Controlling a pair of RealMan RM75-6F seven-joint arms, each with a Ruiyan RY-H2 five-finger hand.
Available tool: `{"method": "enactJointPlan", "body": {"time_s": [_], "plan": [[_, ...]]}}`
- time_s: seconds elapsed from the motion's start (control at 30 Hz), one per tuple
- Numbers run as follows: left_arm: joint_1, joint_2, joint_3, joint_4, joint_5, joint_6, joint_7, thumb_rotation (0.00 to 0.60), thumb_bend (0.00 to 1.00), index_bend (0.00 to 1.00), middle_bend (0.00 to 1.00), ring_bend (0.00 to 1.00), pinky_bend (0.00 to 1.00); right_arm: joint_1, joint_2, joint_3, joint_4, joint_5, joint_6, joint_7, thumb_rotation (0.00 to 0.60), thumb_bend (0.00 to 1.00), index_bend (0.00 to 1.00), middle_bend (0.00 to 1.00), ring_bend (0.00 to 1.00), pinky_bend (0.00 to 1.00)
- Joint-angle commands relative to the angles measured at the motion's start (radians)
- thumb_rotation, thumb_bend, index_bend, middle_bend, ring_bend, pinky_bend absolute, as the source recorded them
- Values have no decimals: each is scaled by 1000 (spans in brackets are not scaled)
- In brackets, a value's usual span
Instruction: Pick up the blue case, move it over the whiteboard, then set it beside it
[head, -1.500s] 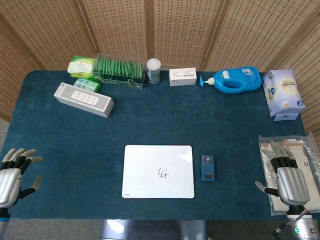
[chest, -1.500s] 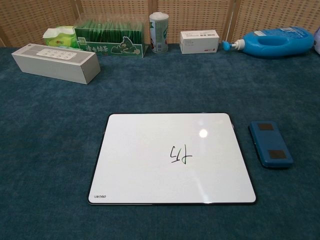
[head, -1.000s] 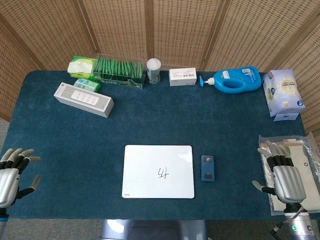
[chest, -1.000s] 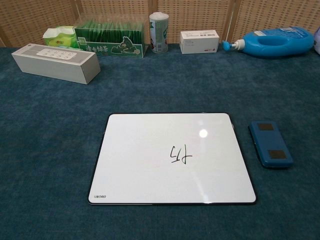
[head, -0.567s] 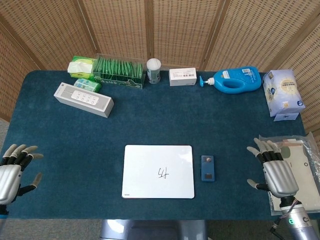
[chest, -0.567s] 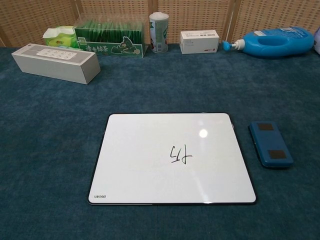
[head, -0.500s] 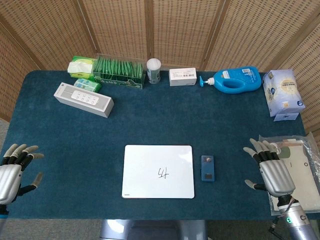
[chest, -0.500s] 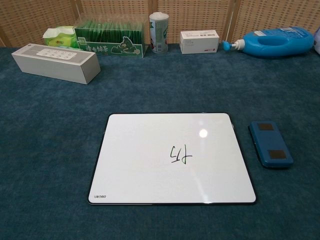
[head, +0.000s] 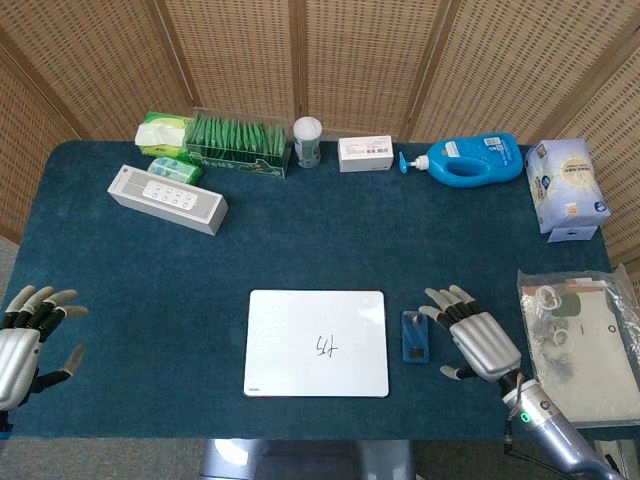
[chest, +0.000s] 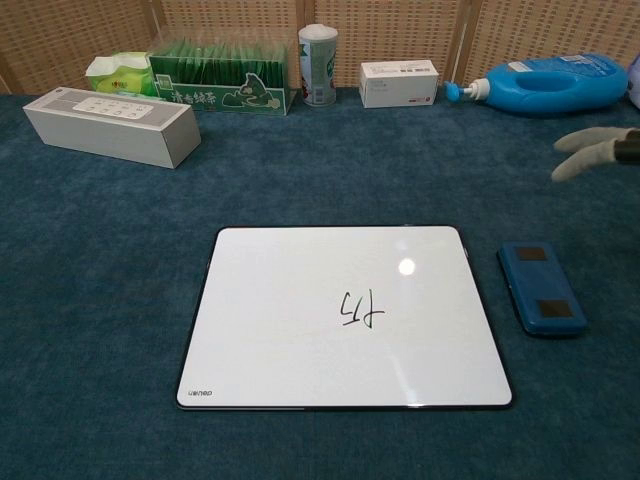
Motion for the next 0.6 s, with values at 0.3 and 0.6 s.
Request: {"method": "enactJointPlan", "body": {"time_s": [0.3,0.6], "plan": [[8,12,5,-6,0,10,-3,600,455,307,217,132,41,139,-11,-2,72,-37,-137,63,600,44,188,0,0,56],[1,11,8,-22,-4,-3,17,600,455,307,217,132,42,199,-12,-31,160,-100,-158,104,600,45,210,0,0,56]]}}
